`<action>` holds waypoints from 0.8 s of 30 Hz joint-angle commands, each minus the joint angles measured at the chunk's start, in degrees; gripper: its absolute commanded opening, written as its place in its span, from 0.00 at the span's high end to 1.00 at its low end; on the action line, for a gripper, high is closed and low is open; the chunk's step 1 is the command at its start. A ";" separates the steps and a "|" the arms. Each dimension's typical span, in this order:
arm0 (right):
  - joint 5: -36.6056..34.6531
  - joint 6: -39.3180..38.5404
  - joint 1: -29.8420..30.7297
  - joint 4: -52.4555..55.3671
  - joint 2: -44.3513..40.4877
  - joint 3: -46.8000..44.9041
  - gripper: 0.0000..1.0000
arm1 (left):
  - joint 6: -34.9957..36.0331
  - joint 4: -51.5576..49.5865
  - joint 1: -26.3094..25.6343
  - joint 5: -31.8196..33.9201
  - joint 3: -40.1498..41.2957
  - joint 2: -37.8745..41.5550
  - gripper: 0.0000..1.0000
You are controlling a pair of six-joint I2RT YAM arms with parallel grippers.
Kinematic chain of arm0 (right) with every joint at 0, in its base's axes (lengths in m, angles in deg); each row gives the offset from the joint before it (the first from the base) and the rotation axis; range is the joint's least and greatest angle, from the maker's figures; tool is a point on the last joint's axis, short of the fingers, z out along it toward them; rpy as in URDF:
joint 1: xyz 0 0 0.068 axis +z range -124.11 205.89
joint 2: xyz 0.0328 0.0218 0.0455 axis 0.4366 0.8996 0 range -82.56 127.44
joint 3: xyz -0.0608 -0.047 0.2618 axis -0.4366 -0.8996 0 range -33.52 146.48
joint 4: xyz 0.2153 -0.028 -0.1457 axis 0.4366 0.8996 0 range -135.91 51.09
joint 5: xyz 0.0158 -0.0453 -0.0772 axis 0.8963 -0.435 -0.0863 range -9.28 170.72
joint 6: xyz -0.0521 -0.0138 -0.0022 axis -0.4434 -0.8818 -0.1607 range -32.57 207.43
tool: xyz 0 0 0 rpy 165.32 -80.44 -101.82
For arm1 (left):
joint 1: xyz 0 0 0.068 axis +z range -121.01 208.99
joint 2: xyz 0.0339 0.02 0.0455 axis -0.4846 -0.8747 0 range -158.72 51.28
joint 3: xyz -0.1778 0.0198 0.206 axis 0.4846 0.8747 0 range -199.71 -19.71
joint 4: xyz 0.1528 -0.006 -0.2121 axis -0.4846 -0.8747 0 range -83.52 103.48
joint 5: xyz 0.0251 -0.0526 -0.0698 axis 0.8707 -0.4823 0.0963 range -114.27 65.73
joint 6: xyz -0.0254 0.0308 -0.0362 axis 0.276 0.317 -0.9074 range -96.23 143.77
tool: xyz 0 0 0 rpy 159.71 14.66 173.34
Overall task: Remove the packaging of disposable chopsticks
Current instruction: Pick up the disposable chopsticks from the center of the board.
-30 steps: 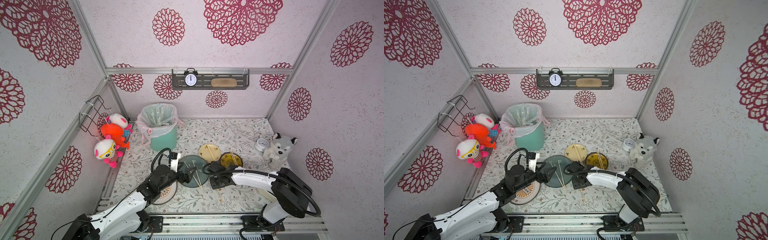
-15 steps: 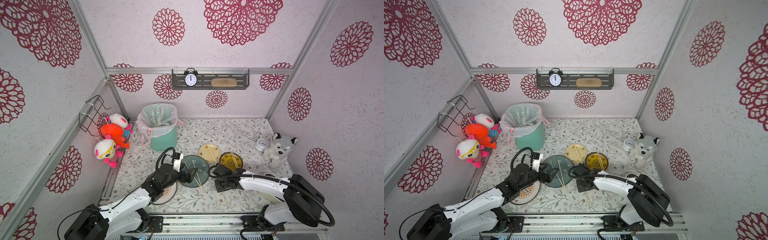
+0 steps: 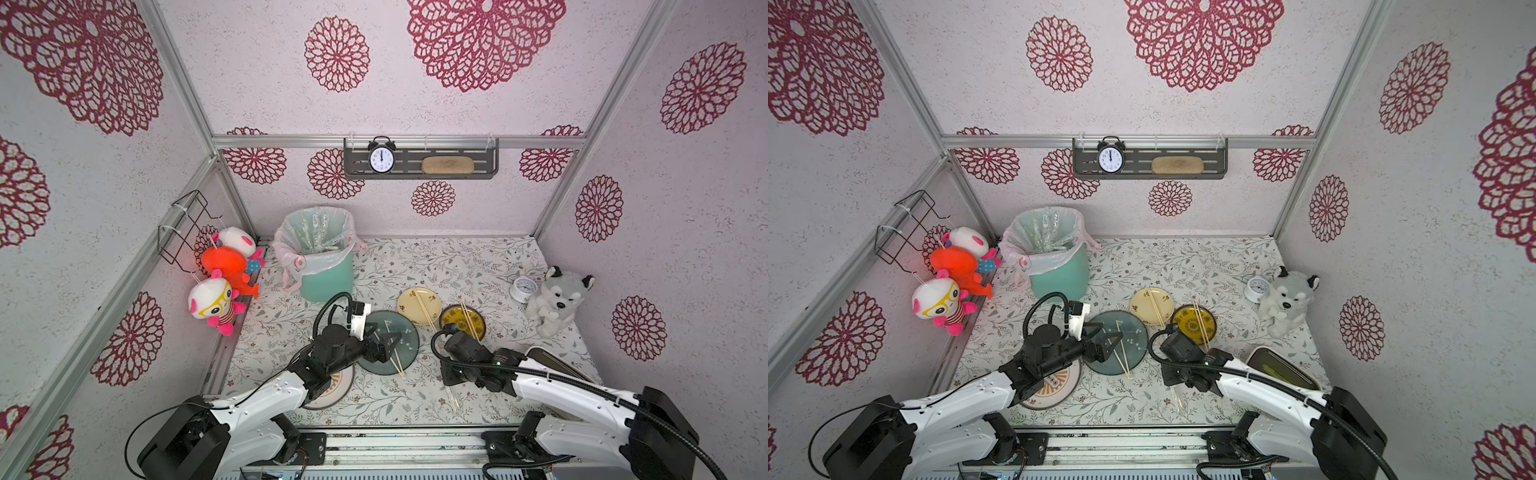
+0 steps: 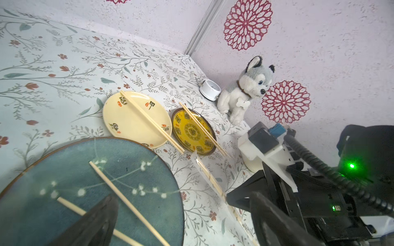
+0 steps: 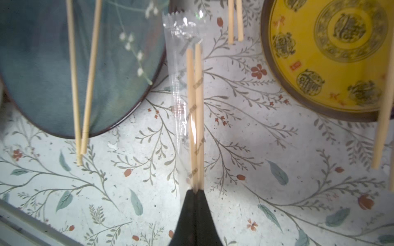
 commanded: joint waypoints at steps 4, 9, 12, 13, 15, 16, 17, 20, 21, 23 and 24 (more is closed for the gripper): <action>0.48 -3.14 -0.22 -6.45 -10.29 -2.51 1.00 | -2.38 5.87 -2.98 -1.50 -4.41 -8.13 0.02; 2.75 -5.26 0.88 -8.38 -11.36 -0.91 1.00 | -2.33 9.06 -5.59 -2.21 -10.30 -16.25 0.02; 2.70 -5.67 1.89 -10.52 -11.20 -0.24 1.00 | -1.88 9.04 -6.46 -2.26 -13.14 -19.07 0.01; 2.42 -5.95 2.28 -11.12 -11.16 -0.14 1.00 | -1.64 9.36 -6.66 -2.29 -13.41 -19.43 0.00; 1.91 -6.17 2.72 -12.19 -11.22 -0.04 1.00 | -1.50 10.09 -6.92 -2.78 -13.82 -20.07 0.07; 2.15 -6.46 2.67 -12.98 -11.23 -0.05 1.00 | -1.64 10.19 -6.92 -3.19 -14.09 -20.59 0.09; 2.28 -6.61 2.82 -14.00 -11.37 -0.20 1.00 | -1.88 9.88 -6.92 -3.63 -14.65 -21.34 0.10; 2.58 -6.99 2.99 -15.82 -11.41 -0.32 1.00 | -2.82 11.63 -6.97 -4.97 -15.20 -23.56 0.21; 2.52 -7.10 3.14 -16.14 -11.27 -0.32 1.00 | -3.04 12.52 -6.87 -5.66 -15.28 -23.98 0.31; 2.45 -7.26 3.27 -16.69 -11.26 -0.40 1.00 | -3.31 12.53 -6.91 -5.91 -15.63 -24.34 0.51; 2.35 -7.26 3.25 -16.89 -11.31 -0.40 1.00 | -3.34 12.51 -6.97 -6.25 -15.85 -24.51 0.56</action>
